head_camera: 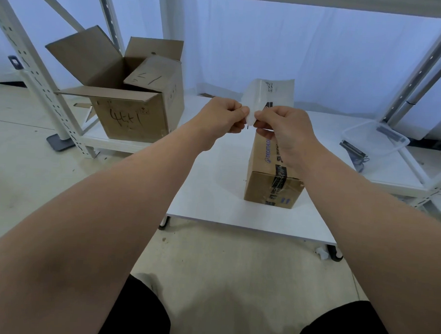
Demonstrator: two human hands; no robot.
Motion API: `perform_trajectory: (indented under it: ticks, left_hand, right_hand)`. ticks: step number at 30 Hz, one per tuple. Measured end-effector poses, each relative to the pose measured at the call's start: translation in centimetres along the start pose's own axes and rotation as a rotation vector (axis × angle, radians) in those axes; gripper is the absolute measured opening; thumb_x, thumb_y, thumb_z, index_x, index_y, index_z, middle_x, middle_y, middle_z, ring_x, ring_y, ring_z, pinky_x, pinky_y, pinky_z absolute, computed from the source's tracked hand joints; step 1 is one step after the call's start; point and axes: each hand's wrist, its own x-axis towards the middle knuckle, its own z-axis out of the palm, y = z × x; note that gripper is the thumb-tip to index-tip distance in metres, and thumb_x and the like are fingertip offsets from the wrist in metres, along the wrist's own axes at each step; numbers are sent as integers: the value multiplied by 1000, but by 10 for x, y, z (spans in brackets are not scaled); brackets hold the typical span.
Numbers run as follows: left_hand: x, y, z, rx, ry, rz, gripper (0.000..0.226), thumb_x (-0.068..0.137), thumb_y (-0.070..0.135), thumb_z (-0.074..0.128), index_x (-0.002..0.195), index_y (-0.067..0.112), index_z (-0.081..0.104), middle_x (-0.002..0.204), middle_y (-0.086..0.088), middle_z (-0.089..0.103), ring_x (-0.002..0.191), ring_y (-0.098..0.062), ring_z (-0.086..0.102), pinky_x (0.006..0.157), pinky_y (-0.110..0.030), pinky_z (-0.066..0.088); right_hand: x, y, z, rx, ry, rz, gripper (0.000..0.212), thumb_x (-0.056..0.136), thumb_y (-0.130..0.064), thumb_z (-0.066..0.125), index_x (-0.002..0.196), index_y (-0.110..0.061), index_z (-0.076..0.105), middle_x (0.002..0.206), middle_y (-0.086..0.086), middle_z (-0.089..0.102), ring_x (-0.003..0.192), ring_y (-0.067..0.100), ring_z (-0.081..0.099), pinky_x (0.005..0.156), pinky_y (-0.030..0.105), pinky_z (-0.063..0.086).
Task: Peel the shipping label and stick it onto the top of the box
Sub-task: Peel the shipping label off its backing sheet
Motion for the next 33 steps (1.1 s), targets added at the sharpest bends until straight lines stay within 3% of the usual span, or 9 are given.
perform_trajectory:
  ticks: [10, 17, 22, 25, 29, 33]
  left_hand:
    - [1, -9, -12, 161, 91, -87, 20, 95, 18, 53, 75, 12, 55, 72, -1, 57, 65, -9, 54, 66, -17, 50]
    - [2, -14, -14, 315, 180, -106, 16, 95, 20, 48, 80, 15, 50, 76, 2, 53, 75, -17, 50, 58, -22, 39]
    - [-2, -8, -11, 92, 105, -111, 17, 98, 31, 41, 91, 18, 50, 91, 3, 57, 75, -11, 55, 71, -24, 45]
    - [-3, -3, -12, 35, 83, -92, 32, 91, 43, 55, 103, 12, 54, 101, -2, 61, 84, -14, 57, 78, -30, 49]
    - [-4, 3, -10, -50, 98, -93, 35, 83, 29, 70, 105, 4, 59, 101, -8, 64, 86, -20, 61, 89, -39, 52]
    - [-4, 3, -8, -10, 118, -72, 30, 83, 24, 69, 101, 2, 61, 98, -10, 62, 89, -24, 58, 90, -45, 50]
  right_hand:
    - [1, 2, -1, -11, -71, 63, 13, 81, -5, 68, 69, -6, 66, 71, 8, 65, 64, 14, 62, 77, 29, 58]
    - [-1, 2, 0, 42, -102, 95, 17, 82, -1, 66, 66, -5, 62, 72, 9, 64, 62, 14, 63, 78, 31, 59]
    - [0, 3, 3, 132, -115, 76, 21, 82, 10, 56, 83, -9, 65, 87, 9, 69, 76, 19, 67, 72, 27, 59]
    - [1, 5, 1, 153, -131, 85, 30, 82, 13, 53, 97, -10, 65, 101, 14, 70, 91, 26, 69, 81, 35, 59]
    - [0, 3, 1, 189, -173, 91, 39, 83, 14, 49, 113, -7, 63, 102, 12, 70, 89, 22, 70, 78, 32, 59]
    - [-3, -1, 3, 254, -213, 156, 37, 82, 14, 46, 108, -6, 64, 96, 12, 67, 88, 24, 66, 82, 38, 59]
